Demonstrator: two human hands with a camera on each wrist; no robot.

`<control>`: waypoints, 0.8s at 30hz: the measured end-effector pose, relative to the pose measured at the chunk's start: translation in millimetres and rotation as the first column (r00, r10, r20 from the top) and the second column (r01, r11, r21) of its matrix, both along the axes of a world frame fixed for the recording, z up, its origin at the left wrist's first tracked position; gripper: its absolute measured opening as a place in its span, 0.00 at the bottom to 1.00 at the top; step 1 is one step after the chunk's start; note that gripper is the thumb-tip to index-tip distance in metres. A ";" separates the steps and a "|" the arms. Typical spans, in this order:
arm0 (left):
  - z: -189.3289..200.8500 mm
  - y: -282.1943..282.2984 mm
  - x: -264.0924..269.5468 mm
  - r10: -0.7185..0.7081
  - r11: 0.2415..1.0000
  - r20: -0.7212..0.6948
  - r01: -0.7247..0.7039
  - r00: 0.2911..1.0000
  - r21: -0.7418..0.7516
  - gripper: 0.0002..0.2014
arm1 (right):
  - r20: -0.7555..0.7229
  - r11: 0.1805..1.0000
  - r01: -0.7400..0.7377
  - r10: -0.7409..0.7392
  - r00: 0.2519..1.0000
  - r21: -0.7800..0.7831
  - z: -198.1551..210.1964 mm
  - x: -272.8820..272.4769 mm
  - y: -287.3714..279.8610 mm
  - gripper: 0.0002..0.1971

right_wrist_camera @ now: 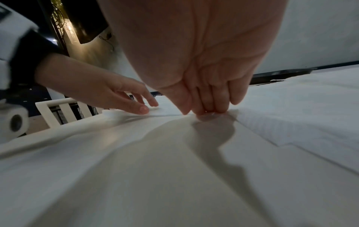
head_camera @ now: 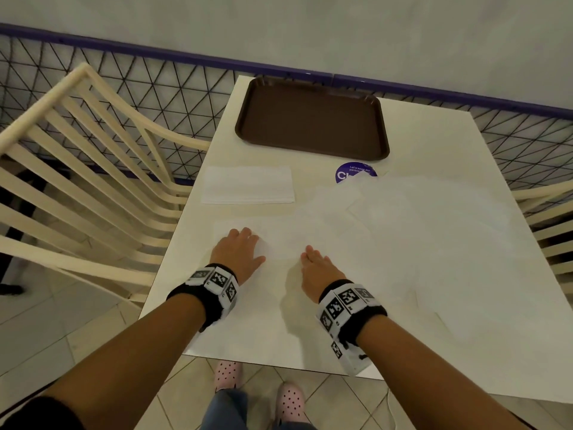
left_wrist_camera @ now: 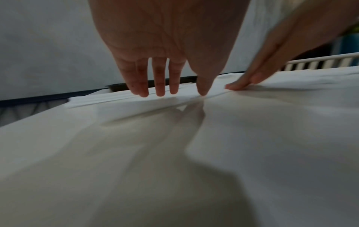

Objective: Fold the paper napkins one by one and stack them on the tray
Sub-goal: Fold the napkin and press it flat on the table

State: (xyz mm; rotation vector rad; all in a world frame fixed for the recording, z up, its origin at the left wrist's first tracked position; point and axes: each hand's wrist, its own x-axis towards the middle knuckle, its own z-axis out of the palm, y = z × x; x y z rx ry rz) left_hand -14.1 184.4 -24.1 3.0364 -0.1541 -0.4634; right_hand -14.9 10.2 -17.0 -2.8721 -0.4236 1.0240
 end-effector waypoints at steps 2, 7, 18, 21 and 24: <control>-0.4 -19.5 -12.3 -0.088 0.996 0.001 0.088 0.996 -0.021 0.26 | 0.011 1.000 -0.004 0.004 1.000 -0.008 1.3 1.7 2.6 0.28; -14.1 -49.0 -33.8 -0.126 0.992 -0.030 0.127 0.992 0.022 0.28 | 0.029 0.998 -0.038 0.039 0.999 -0.056 5.1 2.1 5.2 0.28; -12.4 30.9 -69.3 0.137 0.986 0.035 -0.140 0.990 0.090 0.27 | 0.060 0.986 -0.110 0.118 0.991 -0.125 11.9 6.3 5.6 0.22; -3.5 42.3 -64.9 0.119 0.976 0.017 -0.120 0.993 0.184 0.26 | 0.083 0.963 -0.179 0.199 0.976 -0.200 14.6 12.8 10.6 0.18; 6.0 42.8 -46.3 0.061 0.981 0.000 -0.060 0.998 0.184 0.26 | 0.111 0.949 -0.221 0.251 0.962 -0.226 22.4 18.8 16.3 0.18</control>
